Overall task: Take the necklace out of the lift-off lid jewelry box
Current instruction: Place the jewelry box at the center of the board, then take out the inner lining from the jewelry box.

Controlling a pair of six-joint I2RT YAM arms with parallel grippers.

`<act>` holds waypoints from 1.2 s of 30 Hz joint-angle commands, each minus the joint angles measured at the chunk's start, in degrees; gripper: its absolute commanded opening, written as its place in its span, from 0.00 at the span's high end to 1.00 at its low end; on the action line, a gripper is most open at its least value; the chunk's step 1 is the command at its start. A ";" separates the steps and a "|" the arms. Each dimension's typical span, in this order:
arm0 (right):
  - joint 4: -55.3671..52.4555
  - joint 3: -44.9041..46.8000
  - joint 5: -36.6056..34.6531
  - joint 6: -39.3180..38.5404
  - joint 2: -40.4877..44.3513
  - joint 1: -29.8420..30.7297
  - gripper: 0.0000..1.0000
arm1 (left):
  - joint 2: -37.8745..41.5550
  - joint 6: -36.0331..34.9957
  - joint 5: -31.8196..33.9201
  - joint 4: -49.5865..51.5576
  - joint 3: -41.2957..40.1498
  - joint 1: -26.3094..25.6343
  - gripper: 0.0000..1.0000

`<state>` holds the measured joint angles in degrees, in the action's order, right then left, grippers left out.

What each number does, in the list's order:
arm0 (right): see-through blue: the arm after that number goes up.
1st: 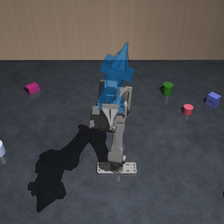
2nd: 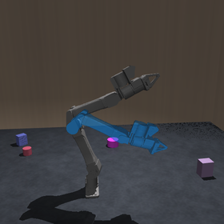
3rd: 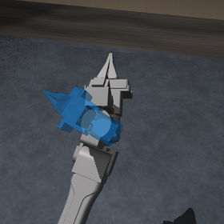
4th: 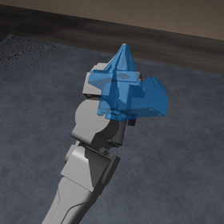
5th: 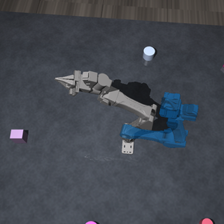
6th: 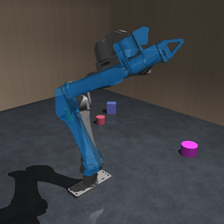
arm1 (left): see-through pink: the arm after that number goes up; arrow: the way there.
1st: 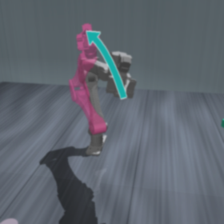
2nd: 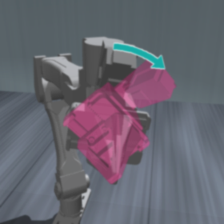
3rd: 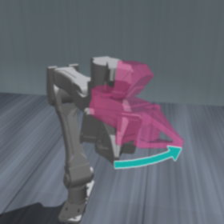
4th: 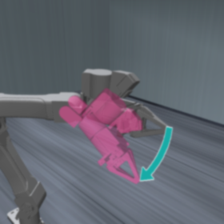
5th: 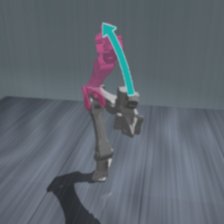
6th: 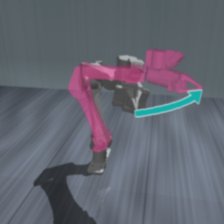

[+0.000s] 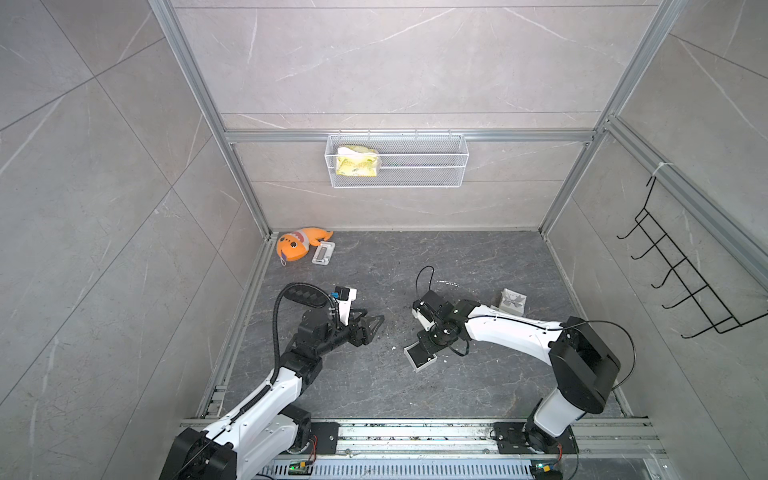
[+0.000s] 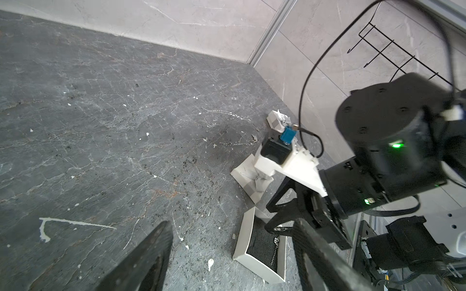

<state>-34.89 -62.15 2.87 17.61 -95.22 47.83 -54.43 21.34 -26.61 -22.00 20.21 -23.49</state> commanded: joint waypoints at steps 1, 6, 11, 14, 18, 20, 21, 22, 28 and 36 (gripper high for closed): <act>-1.84 -0.69 -1.21 0.14 1.84 2.02 0.61 | -0.95 -1.62 0.15 -3.13 -0.11 0.25 0.23; -0.55 0.07 -0.73 0.21 0.38 3.52 0.60 | -1.46 -1.28 -0.18 -4.26 -0.47 0.20 0.23; 2.52 0.54 -1.86 0.85 -2.69 3.89 0.59 | -0.77 -1.46 0.07 -3.78 -0.78 0.28 0.23; 3.87 0.02 -2.44 1.03 -4.77 4.06 0.59 | -0.67 -1.97 0.20 -3.18 -1.11 0.24 0.24; 5.10 -0.50 -3.26 1.11 -7.37 4.26 0.60 | -1.30 -2.40 0.67 -2.77 -1.88 0.25 0.25; 5.12 -0.69 -3.96 1.09 -8.64 4.37 0.61 | -1.93 -2.40 1.24 -2.61 -2.34 0.11 0.25; 5.10 -0.69 -4.35 1.11 -9.09 4.33 0.63 | -2.40 -2.33 1.31 -2.61 -2.57 0.13 0.26; 5.10 -0.64 -4.74 1.16 -9.51 4.33 0.64 | -2.89 -2.19 1.54 -2.64 -2.75 -0.02 0.26; 5.67 0.01 -5.30 1.20 -10.27 4.36 0.83 | -7.20 -3.00 6.37 -1.78 -2.42 -3.69 0.29; 8.78 0.63 -0.71 1.64 -6.60 4.35 1.00 | -17.49 -6.03 13.89 -0.15 3.70 -13.19 0.30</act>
<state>-27.94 -62.22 0.19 18.70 -103.15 51.86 -69.80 18.31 -16.19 -21.26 20.32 -34.57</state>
